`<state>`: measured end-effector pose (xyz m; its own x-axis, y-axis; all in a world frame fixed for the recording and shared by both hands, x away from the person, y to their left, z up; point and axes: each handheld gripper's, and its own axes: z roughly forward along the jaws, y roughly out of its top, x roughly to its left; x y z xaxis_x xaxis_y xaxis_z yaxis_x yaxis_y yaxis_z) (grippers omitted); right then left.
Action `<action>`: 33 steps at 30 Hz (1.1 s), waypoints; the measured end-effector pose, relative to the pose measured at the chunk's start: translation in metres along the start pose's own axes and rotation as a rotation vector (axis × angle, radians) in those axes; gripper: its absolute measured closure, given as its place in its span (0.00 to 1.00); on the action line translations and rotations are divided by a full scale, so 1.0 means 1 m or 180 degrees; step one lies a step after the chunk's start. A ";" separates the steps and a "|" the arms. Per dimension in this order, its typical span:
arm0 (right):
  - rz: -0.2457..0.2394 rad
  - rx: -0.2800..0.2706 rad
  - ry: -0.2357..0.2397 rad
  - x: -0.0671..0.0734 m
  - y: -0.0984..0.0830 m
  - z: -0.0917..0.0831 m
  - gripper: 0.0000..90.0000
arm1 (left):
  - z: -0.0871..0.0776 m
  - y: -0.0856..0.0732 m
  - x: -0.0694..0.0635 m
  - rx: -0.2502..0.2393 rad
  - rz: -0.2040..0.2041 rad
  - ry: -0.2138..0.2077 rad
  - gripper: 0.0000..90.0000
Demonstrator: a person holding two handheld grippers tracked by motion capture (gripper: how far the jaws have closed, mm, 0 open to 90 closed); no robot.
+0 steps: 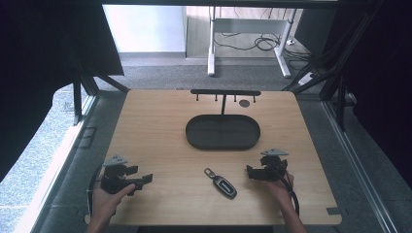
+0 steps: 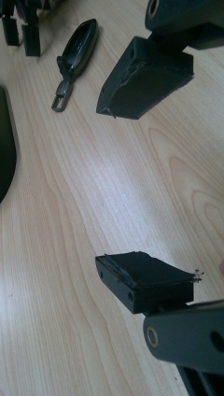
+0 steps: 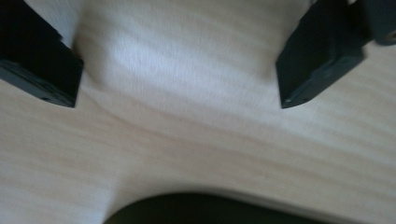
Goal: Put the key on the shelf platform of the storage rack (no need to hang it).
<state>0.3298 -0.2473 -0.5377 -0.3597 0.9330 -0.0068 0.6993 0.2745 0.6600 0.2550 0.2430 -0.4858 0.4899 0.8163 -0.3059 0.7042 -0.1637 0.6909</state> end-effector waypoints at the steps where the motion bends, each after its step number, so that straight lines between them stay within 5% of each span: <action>1: -0.0024 0.0049 0.0007 -0.001 0.000 -0.004 0.14 | 0.001 0.000 0.000 0.0013 0.0004 -0.0001 0.26; 9: -0.0175 -0.0105 0.0211 -0.006 -0.005 -0.036 0.17 | -0.001 0.002 -0.011 0.0030 0.0099 -0.0067 0.26; 17: -0.0230 -0.0287 0.0361 -0.007 0.002 -0.048 0.25 | 0.003 0.001 -0.009 0.0098 0.0098 -0.0116 0.25; 33: -0.0552 -0.0250 0.0499 0.008 0.023 -0.068 0.34 | -0.004 0.003 -0.006 0.0042 0.0080 -0.0099 0.25</action>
<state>0.3014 -0.2495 -0.4714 -0.5659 0.8244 -0.0125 0.5708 0.4026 0.7156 0.2518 0.2400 -0.4795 0.5230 0.7944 -0.3090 0.6981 -0.1912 0.6900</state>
